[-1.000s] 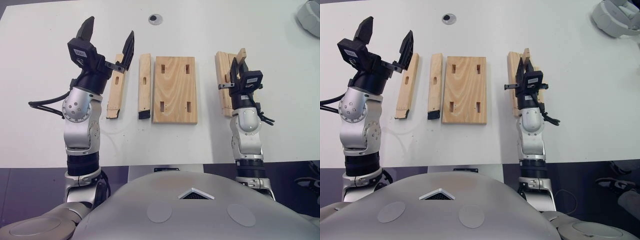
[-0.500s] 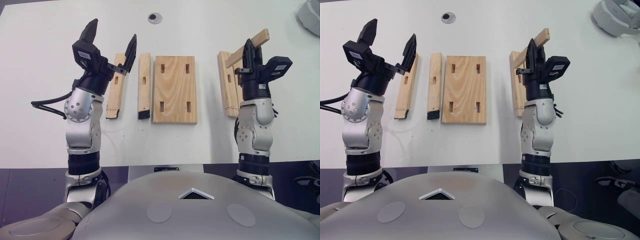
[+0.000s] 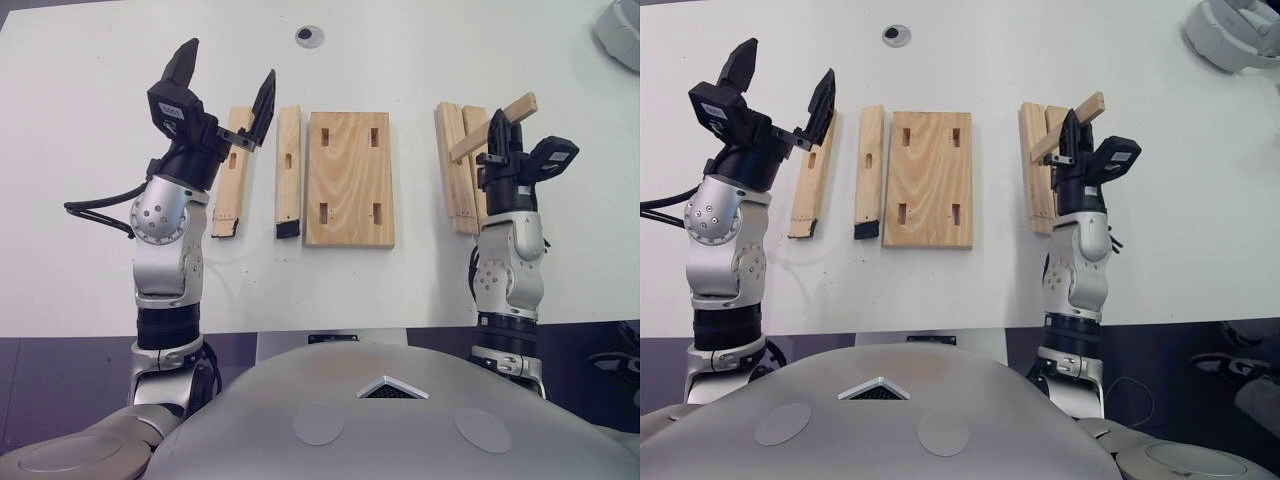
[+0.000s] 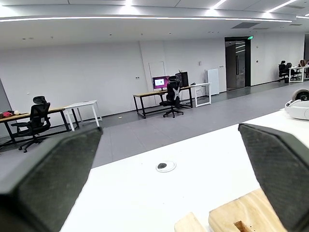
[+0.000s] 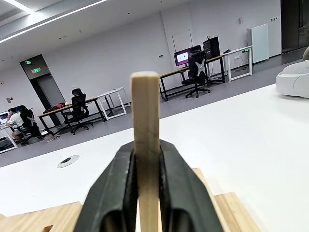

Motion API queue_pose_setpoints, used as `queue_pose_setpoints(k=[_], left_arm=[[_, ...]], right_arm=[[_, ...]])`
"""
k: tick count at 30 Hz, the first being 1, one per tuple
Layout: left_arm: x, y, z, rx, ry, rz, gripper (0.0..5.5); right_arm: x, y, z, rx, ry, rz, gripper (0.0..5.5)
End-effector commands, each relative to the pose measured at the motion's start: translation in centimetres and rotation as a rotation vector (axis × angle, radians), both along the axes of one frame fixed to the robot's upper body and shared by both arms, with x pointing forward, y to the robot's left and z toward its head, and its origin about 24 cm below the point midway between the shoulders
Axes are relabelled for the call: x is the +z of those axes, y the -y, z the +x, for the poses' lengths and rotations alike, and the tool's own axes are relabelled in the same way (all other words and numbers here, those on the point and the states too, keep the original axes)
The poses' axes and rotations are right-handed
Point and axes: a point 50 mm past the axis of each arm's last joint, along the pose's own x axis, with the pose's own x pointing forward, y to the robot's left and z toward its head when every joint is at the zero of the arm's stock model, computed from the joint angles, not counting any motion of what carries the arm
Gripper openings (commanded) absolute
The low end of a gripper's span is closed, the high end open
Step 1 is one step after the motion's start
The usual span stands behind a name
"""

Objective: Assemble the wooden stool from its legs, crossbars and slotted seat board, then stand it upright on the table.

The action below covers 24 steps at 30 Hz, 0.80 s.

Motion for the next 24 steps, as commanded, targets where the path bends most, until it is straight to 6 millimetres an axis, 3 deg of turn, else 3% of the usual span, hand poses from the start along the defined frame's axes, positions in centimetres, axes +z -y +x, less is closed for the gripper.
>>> queue_pose_setpoints(k=[1,12,24], left_arm=[[-0.1,0.0,-0.1,-0.002,0.000,0.026,5.18],[-0.2,0.1,-0.3,-0.006,-0.002,0.032,5.18],[-0.2,0.1,-0.3,-0.010,-0.006,0.041,5.18]], right_arm=[[0.4,-0.2,0.0,0.020,0.013,-0.041,0.42],[0.4,0.1,0.0,0.008,0.005,-0.083,0.42],[-1.1,-0.2,-0.9,0.027,-0.044,-0.164,0.42]])
